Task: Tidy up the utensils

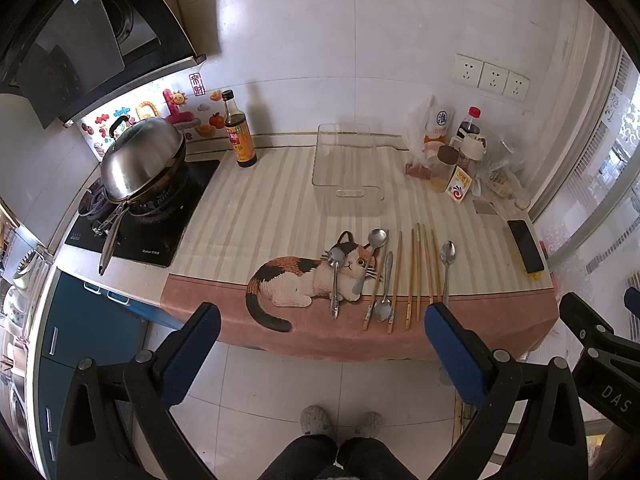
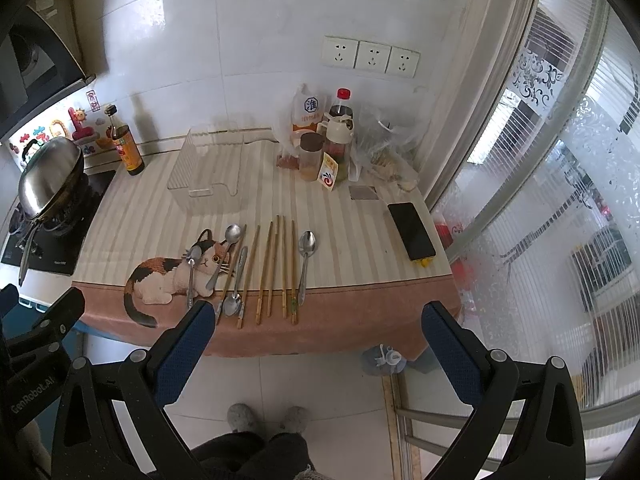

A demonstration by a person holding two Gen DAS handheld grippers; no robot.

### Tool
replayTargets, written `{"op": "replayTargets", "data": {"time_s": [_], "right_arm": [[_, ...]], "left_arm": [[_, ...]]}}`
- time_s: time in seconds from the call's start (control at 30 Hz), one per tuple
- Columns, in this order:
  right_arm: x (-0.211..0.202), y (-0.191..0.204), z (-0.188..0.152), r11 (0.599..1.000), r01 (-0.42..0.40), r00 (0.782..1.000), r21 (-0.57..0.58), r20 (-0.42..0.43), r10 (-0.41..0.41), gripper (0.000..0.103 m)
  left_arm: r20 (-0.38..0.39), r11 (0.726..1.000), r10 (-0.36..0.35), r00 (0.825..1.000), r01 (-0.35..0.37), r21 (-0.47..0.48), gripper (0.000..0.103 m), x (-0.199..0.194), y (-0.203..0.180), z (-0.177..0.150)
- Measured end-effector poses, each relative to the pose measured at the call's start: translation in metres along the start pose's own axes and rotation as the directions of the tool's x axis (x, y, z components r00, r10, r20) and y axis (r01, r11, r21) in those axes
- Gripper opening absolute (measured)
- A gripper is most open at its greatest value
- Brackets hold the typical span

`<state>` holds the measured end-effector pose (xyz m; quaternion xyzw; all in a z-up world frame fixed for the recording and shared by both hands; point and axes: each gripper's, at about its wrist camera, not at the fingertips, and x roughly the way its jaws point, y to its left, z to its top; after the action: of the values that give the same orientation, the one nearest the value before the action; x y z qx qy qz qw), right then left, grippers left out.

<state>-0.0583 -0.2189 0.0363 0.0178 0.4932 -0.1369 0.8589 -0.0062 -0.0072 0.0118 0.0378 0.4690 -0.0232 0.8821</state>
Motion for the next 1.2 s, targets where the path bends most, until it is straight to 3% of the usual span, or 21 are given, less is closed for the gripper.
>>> {"op": "replayTargets", "data": {"time_s": [1.2], "right_arm": [[-0.010, 0.001, -0.003, 1.000, -0.018, 0.999, 0.005, 0.040, 0.018, 0.103]], "left_arm": [[0.005, 1.000, -0.010, 1.000, 0.010, 0.000, 0.103, -0.008, -0.004, 0.007]]}}
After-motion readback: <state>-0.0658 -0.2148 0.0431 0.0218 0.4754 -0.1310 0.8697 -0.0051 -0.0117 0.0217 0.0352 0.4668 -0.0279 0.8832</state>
